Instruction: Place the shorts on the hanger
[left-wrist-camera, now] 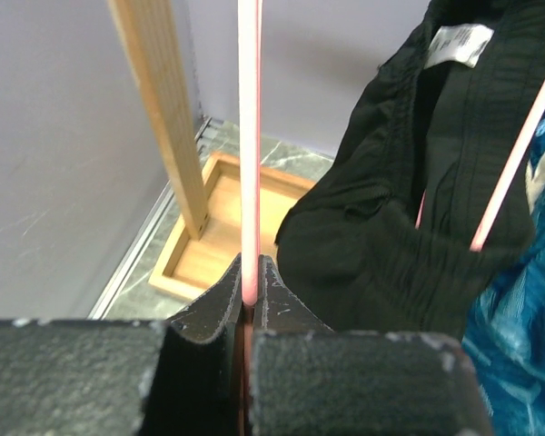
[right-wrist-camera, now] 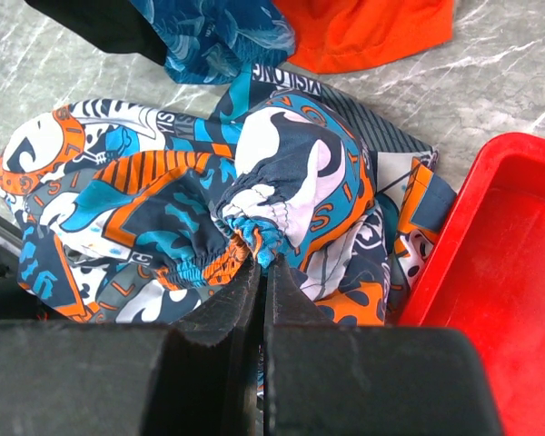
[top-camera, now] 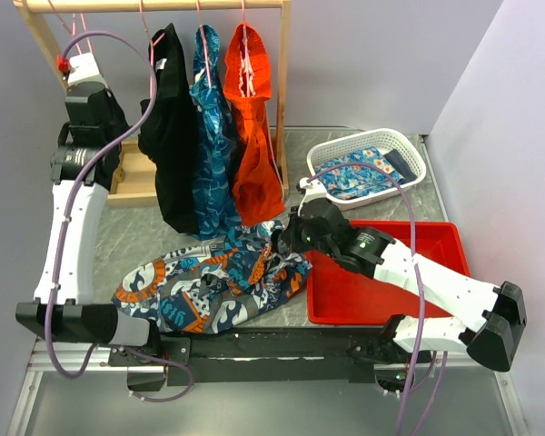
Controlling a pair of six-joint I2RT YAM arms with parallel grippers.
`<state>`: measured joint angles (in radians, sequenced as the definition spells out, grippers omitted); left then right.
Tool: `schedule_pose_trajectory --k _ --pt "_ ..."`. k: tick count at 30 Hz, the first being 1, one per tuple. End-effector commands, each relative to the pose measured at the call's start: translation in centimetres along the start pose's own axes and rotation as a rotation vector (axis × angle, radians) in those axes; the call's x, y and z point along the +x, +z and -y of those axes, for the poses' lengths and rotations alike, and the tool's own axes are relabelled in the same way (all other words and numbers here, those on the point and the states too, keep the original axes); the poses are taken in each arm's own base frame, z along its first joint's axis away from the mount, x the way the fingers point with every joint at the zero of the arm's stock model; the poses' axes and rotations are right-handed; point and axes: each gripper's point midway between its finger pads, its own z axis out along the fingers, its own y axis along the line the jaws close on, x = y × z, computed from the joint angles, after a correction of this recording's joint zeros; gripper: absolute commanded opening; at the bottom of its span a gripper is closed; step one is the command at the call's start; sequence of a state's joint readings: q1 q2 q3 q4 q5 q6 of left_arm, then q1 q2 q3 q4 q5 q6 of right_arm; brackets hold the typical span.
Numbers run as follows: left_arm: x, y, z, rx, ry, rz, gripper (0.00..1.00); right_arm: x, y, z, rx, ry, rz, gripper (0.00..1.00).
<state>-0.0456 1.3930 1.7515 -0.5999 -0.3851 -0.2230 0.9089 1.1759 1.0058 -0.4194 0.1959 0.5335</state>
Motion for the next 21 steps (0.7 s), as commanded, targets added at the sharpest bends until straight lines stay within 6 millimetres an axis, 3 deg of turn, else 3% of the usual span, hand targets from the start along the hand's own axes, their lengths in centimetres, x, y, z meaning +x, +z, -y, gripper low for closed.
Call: schedule_pose_trajectory --k 1,5,12,15,16,19,21 --pt "-0.7 -2.8 -1.1 -0.025 -0.027 0.024 0.01 -1.1 -0.8 -0.1 -0.014 0.013 0.055 0.0" --pt "1.0 -6.0 -2.8 -0.052 -0.06 -0.024 0.01 -1.1 -1.0 0.2 -0.008 0.011 0.057 0.0" --pt "2.8 -11.7 -3.5 0.004 -0.136 -0.06 0.01 -1.2 -1.3 0.5 0.01 0.012 0.063 0.0" --pt "1.6 -14.6 -4.2 0.036 -0.164 -0.012 0.01 -1.1 -1.4 0.9 0.021 0.017 0.07 0.0" --pt "0.2 -16.2 -4.4 0.066 -0.183 0.032 0.01 -1.1 -1.4 1.0 0.026 0.018 0.072 0.0" --pt "-1.9 -19.6 -3.3 0.22 -0.187 0.106 0.01 -1.2 -1.5 1.2 0.038 0.019 0.076 0.0" --pt "-2.3 -21.5 -1.4 0.366 -0.185 0.107 0.01 -1.3 -1.4 1.5 0.05 0.019 0.085 0.0"
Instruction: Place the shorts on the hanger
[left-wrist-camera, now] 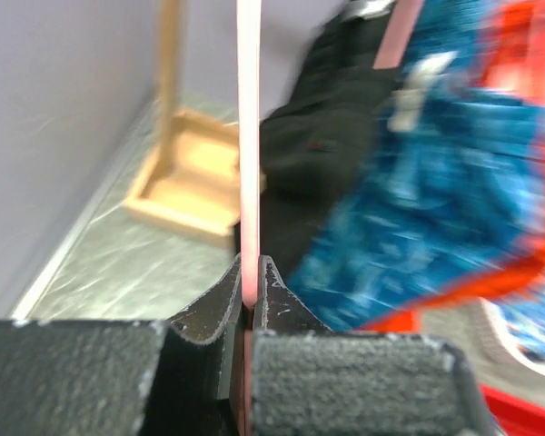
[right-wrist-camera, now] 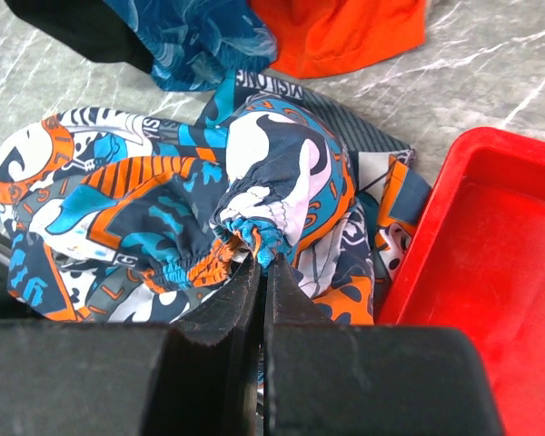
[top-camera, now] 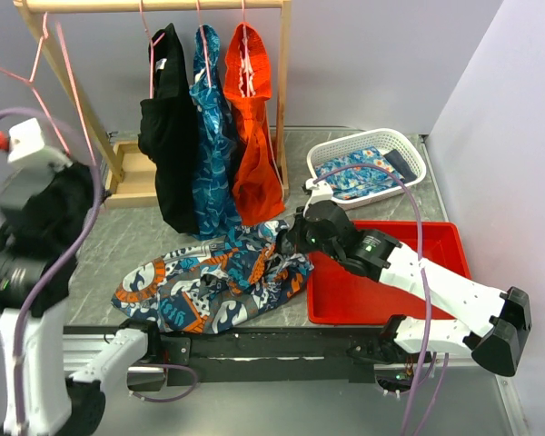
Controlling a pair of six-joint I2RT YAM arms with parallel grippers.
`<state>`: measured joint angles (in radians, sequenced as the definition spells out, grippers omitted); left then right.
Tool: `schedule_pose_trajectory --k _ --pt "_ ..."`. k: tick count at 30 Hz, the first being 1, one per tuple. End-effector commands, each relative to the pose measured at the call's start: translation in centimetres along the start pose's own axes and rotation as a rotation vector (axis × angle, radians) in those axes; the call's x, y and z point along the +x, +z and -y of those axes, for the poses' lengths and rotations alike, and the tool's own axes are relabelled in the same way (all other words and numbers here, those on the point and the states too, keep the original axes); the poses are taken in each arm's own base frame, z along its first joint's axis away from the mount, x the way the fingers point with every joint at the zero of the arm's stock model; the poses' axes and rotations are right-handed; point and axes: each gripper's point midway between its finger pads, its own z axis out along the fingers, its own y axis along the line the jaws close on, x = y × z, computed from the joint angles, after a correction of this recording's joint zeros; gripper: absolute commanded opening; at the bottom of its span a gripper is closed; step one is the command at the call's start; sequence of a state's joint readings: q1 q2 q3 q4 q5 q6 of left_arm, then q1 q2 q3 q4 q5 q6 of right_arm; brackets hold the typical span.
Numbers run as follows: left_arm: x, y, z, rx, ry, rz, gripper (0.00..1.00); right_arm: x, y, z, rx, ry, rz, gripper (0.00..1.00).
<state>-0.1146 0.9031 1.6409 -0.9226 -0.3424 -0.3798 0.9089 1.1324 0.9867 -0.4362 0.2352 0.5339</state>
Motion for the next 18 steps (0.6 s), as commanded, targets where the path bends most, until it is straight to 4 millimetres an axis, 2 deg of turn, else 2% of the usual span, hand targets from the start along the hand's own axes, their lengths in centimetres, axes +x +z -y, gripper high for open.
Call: schedule_pose_trajectory --k 1,2,3,6,8,9,13,16,18 --pt "-2.6 -5.0 4.6 0.328 -0.026 0.075 0.01 -1.1 -0.5 0.6 0.024 0.018 0.059 0.0" --pt "-2.4 -5.6 5.5 0.388 -0.025 0.072 0.01 -1.1 -0.4 0.8 0.033 0.016 0.056 0.0" --pt "-1.6 -7.0 7.7 0.537 -0.018 0.041 0.01 -1.1 -0.3 0.8 0.038 0.014 0.054 0.0" --pt "0.2 -8.9 9.8 0.698 0.001 -0.005 0.01 -0.9 -0.5 1.3 0.056 0.011 0.057 0.0" --pt "1.7 -9.9 10.5 0.766 0.019 -0.043 0.01 -0.9 -0.5 1.8 0.077 0.011 0.063 0.0" --pt "2.5 -10.9 11.3 0.84 0.037 -0.071 0.01 -0.8 -0.7 2.0 0.082 0.007 0.068 0.0" --pt "5.6 -13.6 11.6 0.984 0.081 -0.155 0.01 -1.1 -1.1 3.3 0.139 0.004 0.098 0.0" --pt "8.0 -14.7 11.5 1.043 0.115 -0.236 0.01 -1.5 -1.8 4.6 0.194 0.011 0.131 0.0" --pt "10.4 -15.0 11.3 1.059 0.138 -0.312 0.01 -1.5 -2.1 5.5 0.237 0.014 0.147 0.0"
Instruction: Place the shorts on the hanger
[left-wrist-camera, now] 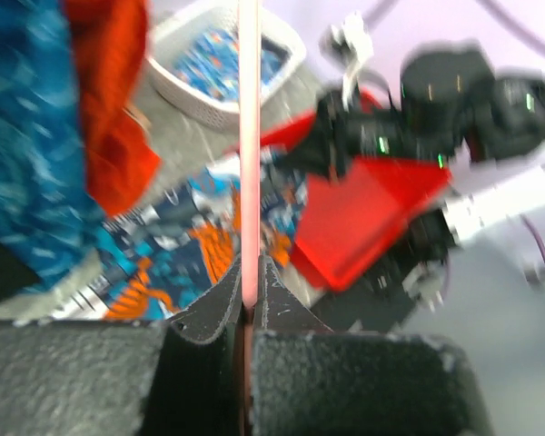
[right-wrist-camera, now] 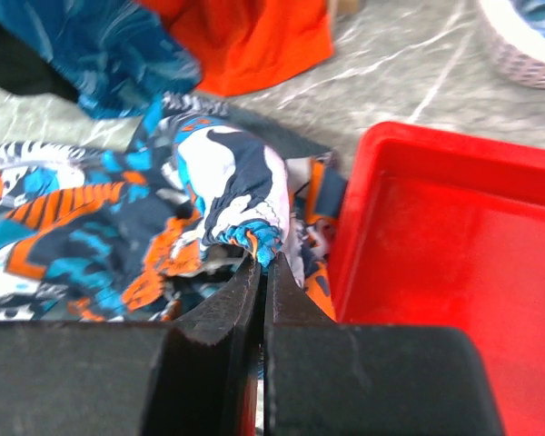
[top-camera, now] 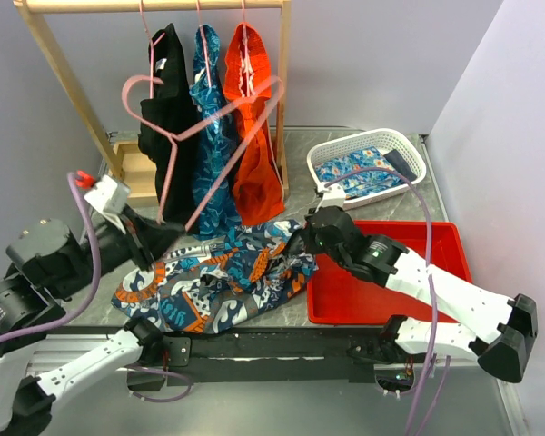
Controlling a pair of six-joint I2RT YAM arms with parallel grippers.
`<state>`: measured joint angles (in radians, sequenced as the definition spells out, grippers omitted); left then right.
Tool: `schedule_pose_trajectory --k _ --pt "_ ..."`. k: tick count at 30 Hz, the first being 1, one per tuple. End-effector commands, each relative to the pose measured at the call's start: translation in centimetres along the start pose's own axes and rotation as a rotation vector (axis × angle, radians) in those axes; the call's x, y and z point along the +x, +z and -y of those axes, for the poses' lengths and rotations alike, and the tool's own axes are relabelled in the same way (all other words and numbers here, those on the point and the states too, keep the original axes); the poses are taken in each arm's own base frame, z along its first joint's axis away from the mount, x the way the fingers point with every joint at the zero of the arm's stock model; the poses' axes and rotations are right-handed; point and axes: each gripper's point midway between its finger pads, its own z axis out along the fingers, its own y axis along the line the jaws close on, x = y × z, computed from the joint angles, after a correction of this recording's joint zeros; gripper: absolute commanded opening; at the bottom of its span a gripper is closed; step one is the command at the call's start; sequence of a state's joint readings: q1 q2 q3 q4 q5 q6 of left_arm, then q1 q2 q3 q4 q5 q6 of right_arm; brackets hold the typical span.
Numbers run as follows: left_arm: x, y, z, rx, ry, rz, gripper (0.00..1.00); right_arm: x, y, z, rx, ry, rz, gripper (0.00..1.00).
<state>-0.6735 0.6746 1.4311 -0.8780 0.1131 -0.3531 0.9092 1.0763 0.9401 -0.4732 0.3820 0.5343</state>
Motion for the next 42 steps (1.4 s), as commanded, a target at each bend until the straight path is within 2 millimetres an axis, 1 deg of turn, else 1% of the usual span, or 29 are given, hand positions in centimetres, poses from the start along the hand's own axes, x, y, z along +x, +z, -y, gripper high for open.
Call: schedule_pose_trajectory --k 1,2,3,4,5,6,7,9,12,13,16,19,20,23,26,30,36,38,39,42 --pt "3.0 -0.4 1.3 0.101 0.007 -0.082 0.01 -1.7 -1.3 2.8 0.113 0.029 0.099 0.0" --pt "4.0 -0.3 1.4 0.113 -0.003 -0.109 0.01 -1.9 -1.4 3.6 0.147 0.03 0.12 0.0" --pt "5.9 0.0 1.2 0.126 -0.017 -0.148 0.01 -2.0 -1.5 3.9 0.159 0.031 0.129 0.0" --pt "7.0 0.0 1.8 0.168 -0.042 -0.185 0.01 -2.2 -1.7 4.3 0.172 0.036 0.141 0.0" --pt "7.9 0.0 1.8 0.175 -0.052 -0.207 0.01 -2.4 -1.8 4.6 0.18 0.043 0.148 0.0" --pt "9.2 0.2 1.5 0.172 -0.065 -0.236 0.01 -2.5 -1.7 4.9 0.186 0.045 0.147 0.0" --pt "9.7 0.1 1.5 0.173 -0.075 -0.246 0.01 -2.7 -1.6 4.9 0.188 0.042 0.147 0.0" --pt "10.6 -0.1 1.5 0.187 -0.08 -0.265 0.01 -3.2 -1.6 5.6 0.222 0.039 0.157 0.0" --pt "11.6 -0.4 1.6 0.194 -0.084 -0.293 0.01 -4.6 -1.4 6.6 0.264 0.033 0.166 0.0" --pt "11.8 -0.5 1.5 0.19 -0.084 -0.302 0.01 -5.5 -1.5 6.6 0.261 0.028 0.176 0.0" --pt "12.3 -1.0 1.3 0.18 -0.076 -0.316 0.01 -7.1 -1.3 6.7 0.267 0.012 0.183 0.0" --pt "12.9 -1.5 1.2 0.181 -0.074 -0.326 0.01 -8.1 -1.2 7.2 0.307 -0.004 0.185 0.0" --pt "13.5 -1.5 1.0 0.174 -0.073 -0.341 0.01 -8.4 -1.2 7.3 0.313 -0.005 0.189 0.0" --pt "14.2 -1.6 0.7 0.17 -0.078 -0.35 0.01 -9.3 -1.4 7.3 0.314 -0.003 0.204 0.0" --pt "14.5 -1.6 0.6 0.165 -0.075 -0.356 0.01 -10.0 -1.5 7.1 0.309 -0.006 0.214 0.0" --pt "14.7 -1.2 0.5 0.156 -0.071 -0.37 0.01 -10.9 -1.8 6.6 0.287 -0.017 0.223 0.0" --pt "14.8 -0.6 0.8 0.16 -0.064 -0.401 0.01 -13.0 -2.9 5.6 0.251 -0.035 0.263 0.0" --pt "14.8 -0.3 0.9 0.157 -0.061 -0.416 0.01 -14.0 -3.4 5.2 0.235 -0.039 0.275 0.0" --pt "14.8 -0.1 0.9 0.157 -0.059 -0.418 0.01 -14.3 -3.5 4.6 0.215 -0.049 0.275 0.0" --pt "14.7 0.3 0.7 0.142 -0.055 -0.422 0.01 -14.5 -3.9 3.6 0.191 -0.078 0.275 0.0"
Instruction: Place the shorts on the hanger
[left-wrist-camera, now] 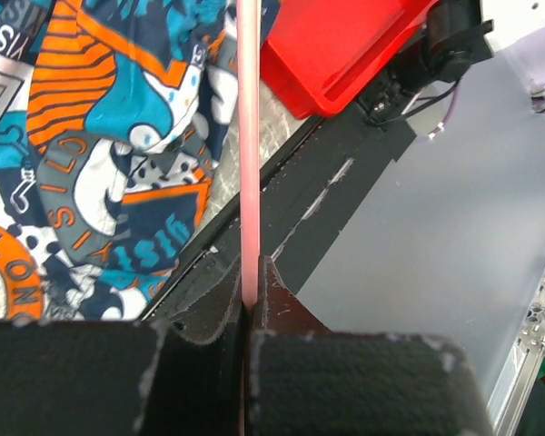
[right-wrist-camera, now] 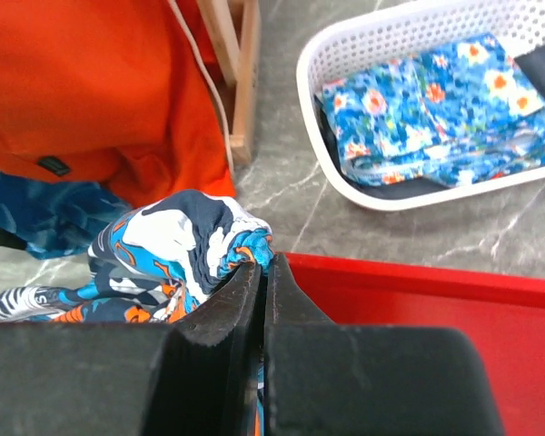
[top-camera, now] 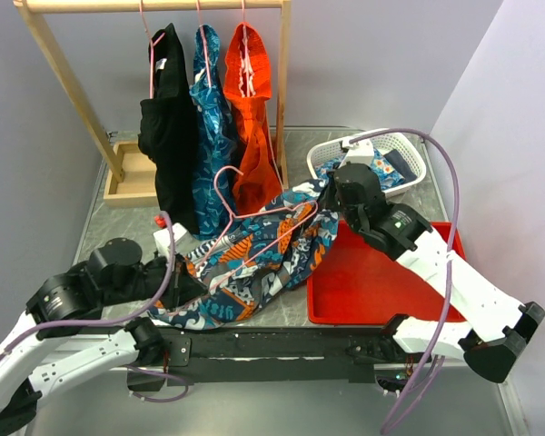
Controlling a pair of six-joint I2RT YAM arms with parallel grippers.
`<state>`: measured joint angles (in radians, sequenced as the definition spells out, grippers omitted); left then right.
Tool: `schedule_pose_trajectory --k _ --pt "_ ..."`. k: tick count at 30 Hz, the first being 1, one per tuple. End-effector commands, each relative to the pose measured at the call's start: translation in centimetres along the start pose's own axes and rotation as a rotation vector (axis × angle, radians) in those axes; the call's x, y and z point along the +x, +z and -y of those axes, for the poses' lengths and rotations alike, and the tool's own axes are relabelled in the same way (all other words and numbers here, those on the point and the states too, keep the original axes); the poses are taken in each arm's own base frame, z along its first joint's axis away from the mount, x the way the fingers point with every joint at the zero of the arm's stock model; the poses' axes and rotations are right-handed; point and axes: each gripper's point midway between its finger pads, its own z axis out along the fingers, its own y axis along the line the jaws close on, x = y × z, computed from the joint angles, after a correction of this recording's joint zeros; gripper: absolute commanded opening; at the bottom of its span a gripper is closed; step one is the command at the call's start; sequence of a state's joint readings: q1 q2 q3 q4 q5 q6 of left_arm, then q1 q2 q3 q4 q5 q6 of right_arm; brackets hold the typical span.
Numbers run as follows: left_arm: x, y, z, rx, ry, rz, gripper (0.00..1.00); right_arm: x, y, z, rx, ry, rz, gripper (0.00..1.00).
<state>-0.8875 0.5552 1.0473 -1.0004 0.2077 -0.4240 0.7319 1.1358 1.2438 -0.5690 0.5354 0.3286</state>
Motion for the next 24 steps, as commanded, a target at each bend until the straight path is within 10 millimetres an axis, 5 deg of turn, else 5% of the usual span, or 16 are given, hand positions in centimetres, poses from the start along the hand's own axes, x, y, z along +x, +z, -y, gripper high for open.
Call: schedule_pose_trajectory --k 1,10,19,24 --pt "-1.9 0.1 0.5 0.0 0.014 0.05 0.01 -2.8 -1.2 -1.3 -0.048 -0.023 0.063 0.0" --pt "-3.8 0.6 0.3 -0.028 0.008 0.101 0.01 -2.3 -3.6 -6.2 -0.181 -0.189 0.061 0.0" --pt "-4.6 3.5 0.7 0.022 -0.02 0.148 0.01 -4.6 -8.4 -15.6 -0.453 -0.219 0.092 0.0" --pt "-5.5 4.8 0.6 0.049 -0.051 0.251 0.01 -4.6 -10.3 -19.2 -0.575 -0.221 0.077 0.0"
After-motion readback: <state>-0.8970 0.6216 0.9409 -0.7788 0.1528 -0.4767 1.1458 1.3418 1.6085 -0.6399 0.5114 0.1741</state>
